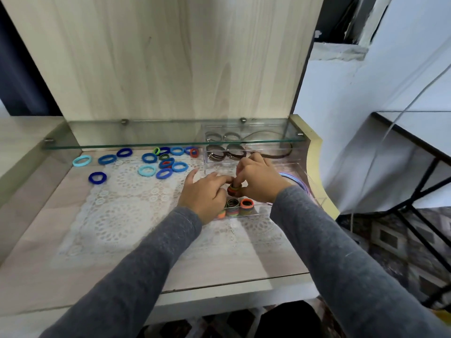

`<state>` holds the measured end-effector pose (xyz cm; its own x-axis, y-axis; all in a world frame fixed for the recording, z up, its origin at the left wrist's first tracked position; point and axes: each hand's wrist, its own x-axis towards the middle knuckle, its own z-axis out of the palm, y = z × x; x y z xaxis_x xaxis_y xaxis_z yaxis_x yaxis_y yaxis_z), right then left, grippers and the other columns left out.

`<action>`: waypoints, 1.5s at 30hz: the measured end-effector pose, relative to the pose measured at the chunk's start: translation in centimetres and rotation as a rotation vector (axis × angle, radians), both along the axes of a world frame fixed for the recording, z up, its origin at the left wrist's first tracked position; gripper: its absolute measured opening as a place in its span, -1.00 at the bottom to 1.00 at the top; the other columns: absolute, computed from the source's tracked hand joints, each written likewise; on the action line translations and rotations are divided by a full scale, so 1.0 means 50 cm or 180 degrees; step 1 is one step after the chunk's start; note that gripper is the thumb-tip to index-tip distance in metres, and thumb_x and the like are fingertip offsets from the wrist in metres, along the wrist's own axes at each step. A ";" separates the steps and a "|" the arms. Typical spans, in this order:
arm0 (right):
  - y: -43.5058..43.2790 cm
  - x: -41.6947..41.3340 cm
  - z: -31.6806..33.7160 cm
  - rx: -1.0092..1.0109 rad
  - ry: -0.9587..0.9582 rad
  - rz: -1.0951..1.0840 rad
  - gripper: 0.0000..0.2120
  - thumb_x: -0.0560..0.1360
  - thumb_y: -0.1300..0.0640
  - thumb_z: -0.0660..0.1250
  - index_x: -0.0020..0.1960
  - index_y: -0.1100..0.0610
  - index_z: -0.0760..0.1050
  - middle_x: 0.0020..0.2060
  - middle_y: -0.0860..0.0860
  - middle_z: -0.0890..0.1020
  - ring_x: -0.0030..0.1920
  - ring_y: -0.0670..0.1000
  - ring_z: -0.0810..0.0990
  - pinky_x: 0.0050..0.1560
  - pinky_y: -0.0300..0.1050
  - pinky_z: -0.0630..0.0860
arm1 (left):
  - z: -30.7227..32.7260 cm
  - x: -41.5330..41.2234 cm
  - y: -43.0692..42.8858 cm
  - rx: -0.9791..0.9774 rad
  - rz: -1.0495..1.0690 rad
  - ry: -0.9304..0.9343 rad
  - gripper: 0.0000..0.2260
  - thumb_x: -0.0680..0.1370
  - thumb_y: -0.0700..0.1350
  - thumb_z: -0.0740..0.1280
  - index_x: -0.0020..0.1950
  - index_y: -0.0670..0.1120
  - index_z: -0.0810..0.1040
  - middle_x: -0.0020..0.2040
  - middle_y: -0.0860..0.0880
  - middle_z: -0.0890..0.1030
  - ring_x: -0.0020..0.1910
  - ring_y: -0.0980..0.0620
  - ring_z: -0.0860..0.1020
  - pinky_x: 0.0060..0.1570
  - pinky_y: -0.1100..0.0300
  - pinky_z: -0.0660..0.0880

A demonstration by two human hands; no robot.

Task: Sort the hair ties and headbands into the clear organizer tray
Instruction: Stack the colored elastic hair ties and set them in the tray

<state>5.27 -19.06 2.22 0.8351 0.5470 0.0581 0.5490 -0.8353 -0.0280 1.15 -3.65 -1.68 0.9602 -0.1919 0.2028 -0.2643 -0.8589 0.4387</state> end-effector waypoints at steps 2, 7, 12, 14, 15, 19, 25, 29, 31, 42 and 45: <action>0.002 0.005 -0.006 -0.0035 -0.0027 0.0017 -0.86 0.49 -0.06 0.37 0.03 -0.14 0.63 0.15 -0.05 0.45 0.22 0.08 0.28 0.30 0.02 0.21 | -0.013 0.002 0.012 -0.0066 0.0060 -0.0153 -0.53 0.52 0.02 -0.04 0.36 0.15 0.44 0.36 0.11 0.50 0.46 0.13 0.29 0.50 -0.02 -0.14; 0.010 0.019 -0.010 -0.0155 0.0010 0.0019 -0.83 0.47 -0.02 0.39 0.05 -0.12 0.63 0.15 -0.02 0.44 0.22 0.09 0.28 0.31 0.02 0.21 | -0.043 0.005 0.044 0.0340 -0.0285 -0.0606 -0.41 0.50 0.31 -0.04 0.46 0.13 0.34 0.42 0.12 0.43 0.50 0.11 0.22 0.50 -0.08 -0.10; 0.018 0.024 -0.005 -0.0301 0.0256 -0.0026 -0.78 0.48 0.03 0.38 0.12 -0.12 0.60 0.19 0.02 0.40 0.26 0.12 0.25 0.35 0.05 0.20 | -0.062 0.009 0.051 0.0534 -0.0455 -0.0516 -0.20 0.41 0.47 0.06 0.56 0.12 0.08 0.53 0.15 0.20 0.51 0.23 0.02 0.49 0.07 -0.22; 0.019 0.023 0.006 -0.0460 0.0394 -0.0035 -0.73 0.50 0.05 0.34 0.19 -0.11 0.56 0.23 0.04 0.38 0.29 0.13 0.23 0.36 0.06 0.18 | -0.064 0.011 0.052 0.0471 -0.0417 -0.0429 -0.16 0.39 0.49 0.11 0.57 0.13 0.02 0.54 0.17 0.15 0.46 0.31 -0.06 0.46 0.13 -0.26; 0.020 0.021 0.013 -0.0560 0.0446 -0.0033 -0.70 0.50 0.07 0.31 0.22 -0.11 0.54 0.25 0.05 0.37 0.30 0.14 0.22 0.36 0.06 0.18 | -0.064 0.013 0.052 0.0468 -0.0405 -0.0406 -0.15 0.39 0.49 0.14 0.57 0.14 0.00 0.54 0.17 0.13 0.44 0.33 -0.08 0.46 0.14 -0.27; 0.025 0.007 0.029 -0.0786 0.0522 -0.0001 -0.65 0.52 0.11 0.25 0.28 -0.09 0.50 0.26 0.07 0.36 0.30 0.15 0.21 0.34 0.06 0.19 | -0.062 0.015 0.051 0.0408 -0.0387 -0.0265 -0.08 0.33 0.53 0.16 0.57 0.14 -0.01 0.56 0.15 0.10 0.43 0.34 -0.10 0.45 0.16 -0.28; 0.032 -0.014 0.029 -0.0800 0.0495 0.0093 -0.63 0.53 0.17 0.22 0.26 -0.14 0.50 0.20 0.03 0.38 0.25 0.13 0.23 0.29 0.00 0.20 | -0.062 0.013 0.051 0.0277 -0.0438 -0.0261 -0.08 0.32 0.52 0.19 0.56 0.14 0.03 0.55 0.15 0.14 0.44 0.35 -0.09 0.45 0.18 -0.28; 0.037 -0.019 0.031 -0.0904 0.0489 0.0089 -0.64 0.52 0.16 0.22 0.27 -0.12 0.50 0.20 0.04 0.38 0.25 0.14 0.23 0.28 0.02 0.21 | -0.065 0.012 0.051 0.0218 -0.0496 -0.0381 -0.15 0.34 0.50 0.22 0.52 0.13 0.13 0.53 0.16 0.21 0.47 0.32 -0.02 0.44 0.21 -0.29; 0.038 -0.019 0.032 -0.0934 0.0503 0.0072 -0.63 0.53 0.17 0.22 0.27 -0.12 0.51 0.20 0.05 0.38 0.25 0.14 0.24 0.29 0.02 0.21 | -0.066 0.008 0.051 0.0066 -0.0501 -0.0533 -0.21 0.34 0.47 0.27 0.46 0.12 0.24 0.48 0.16 0.31 0.41 0.37 0.02 0.42 0.26 -0.28; 0.046 -0.013 0.026 -0.0906 0.0714 -0.0097 -0.68 0.53 0.19 0.19 0.23 0.01 0.54 0.24 0.08 0.37 0.27 0.16 0.23 0.32 0.06 0.21 | -0.074 -0.002 0.059 -0.0160 -0.0772 -0.1100 -0.52 0.37 0.35 0.33 0.18 0.12 0.53 0.26 0.19 0.55 0.39 0.24 0.27 0.44 0.02 0.05; 0.046 -0.012 0.028 -0.0862 0.0733 -0.0103 -0.68 0.53 0.20 0.19 0.23 0.00 0.56 0.24 0.08 0.38 0.27 0.15 0.23 0.32 0.05 0.21 | -0.077 -0.001 0.061 -0.0166 -0.0770 -0.1082 -0.56 0.37 0.28 0.34 0.17 0.13 0.53 0.24 0.20 0.56 0.38 0.28 0.26 0.44 0.05 0.03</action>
<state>4.68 -16.79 3.60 0.8266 0.4898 -0.2771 0.5272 -0.8463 0.0767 1.12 -0.62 -5.51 0.7656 -0.3847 0.5156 -0.5927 -0.7333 0.3330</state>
